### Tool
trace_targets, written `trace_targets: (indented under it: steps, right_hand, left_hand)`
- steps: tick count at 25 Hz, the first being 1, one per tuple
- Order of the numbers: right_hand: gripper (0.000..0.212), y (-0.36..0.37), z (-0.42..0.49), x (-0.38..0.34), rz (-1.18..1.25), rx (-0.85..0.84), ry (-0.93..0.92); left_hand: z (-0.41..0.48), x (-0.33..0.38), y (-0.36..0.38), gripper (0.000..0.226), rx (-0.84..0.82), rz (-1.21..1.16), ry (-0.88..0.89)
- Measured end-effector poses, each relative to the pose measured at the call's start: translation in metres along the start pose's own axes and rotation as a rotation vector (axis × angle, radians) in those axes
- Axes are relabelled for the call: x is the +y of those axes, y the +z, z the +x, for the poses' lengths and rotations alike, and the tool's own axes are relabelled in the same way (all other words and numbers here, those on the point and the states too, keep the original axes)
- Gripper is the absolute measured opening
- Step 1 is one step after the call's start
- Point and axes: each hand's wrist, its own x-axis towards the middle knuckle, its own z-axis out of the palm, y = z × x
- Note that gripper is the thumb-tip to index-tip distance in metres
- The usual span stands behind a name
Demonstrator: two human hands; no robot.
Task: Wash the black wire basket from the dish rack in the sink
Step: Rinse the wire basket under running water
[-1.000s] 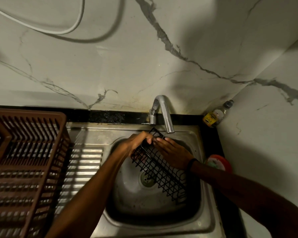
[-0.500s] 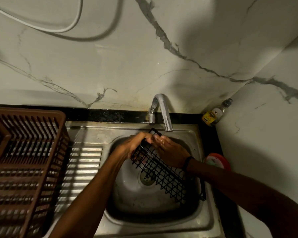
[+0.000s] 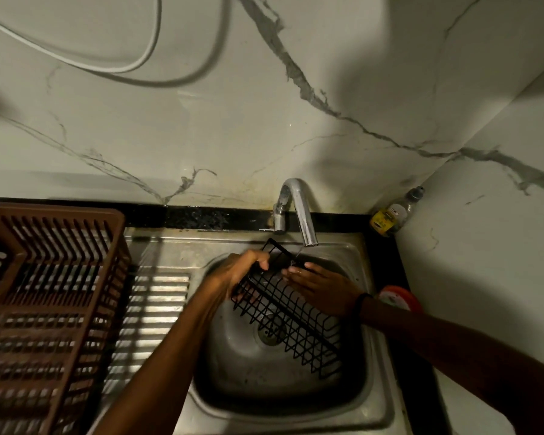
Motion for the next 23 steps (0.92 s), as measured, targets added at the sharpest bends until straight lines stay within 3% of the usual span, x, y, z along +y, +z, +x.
trace_targets:
  steps: [3,6,11,12,14,15,17,19,20,23]
  right_hand:
    - [0.071,-0.006,0.008,0.011,0.037,-0.065,-0.035]
    - [0.085,-0.009,0.005,0.012,0.207,-0.044,0.057]
    - [0.043,-0.009,0.000,-0.011,0.539,0.222,0.315]
    - [0.037,-0.010,0.002,-0.017,0.552,0.286,0.457]
    - [0.022,-0.021,0.013,-0.025,0.648,0.390,0.956]
    - [0.023,-0.024,0.021,-0.025,0.734,0.362,1.199]
    - [0.043,-0.023,0.035,-0.021,1.086,0.151,1.464]
    - [0.054,-0.021,0.042,-0.019,1.573,0.033,1.539]
    - [0.053,-0.019,0.042,-0.017,1.689,0.017,1.513]
    - [0.040,-0.022,0.047,-0.014,1.695,0.043,1.414]
  left_hand:
    - [-0.002,-0.003,-0.002,0.072,0.018,-0.062,-0.009]
    - [-0.005,-0.009,-0.006,0.067,0.102,-0.048,0.040]
    - [-0.022,-0.022,-0.012,0.047,0.217,-0.115,0.104]
    - [-0.027,-0.025,-0.015,0.039,0.253,-0.147,0.110]
    - [-0.038,-0.031,-0.018,0.028,0.320,-0.219,0.124]
    - [-0.044,-0.033,-0.018,0.025,0.344,-0.253,0.129]
    - [-0.051,-0.036,-0.016,0.018,0.381,-0.300,0.145]
    - [-0.057,-0.039,-0.016,0.012,0.397,-0.309,0.155]
    - [-0.059,-0.042,-0.015,0.013,0.395,-0.318,0.150]
    - [-0.066,-0.049,-0.013,0.021,0.344,-0.331,0.101]
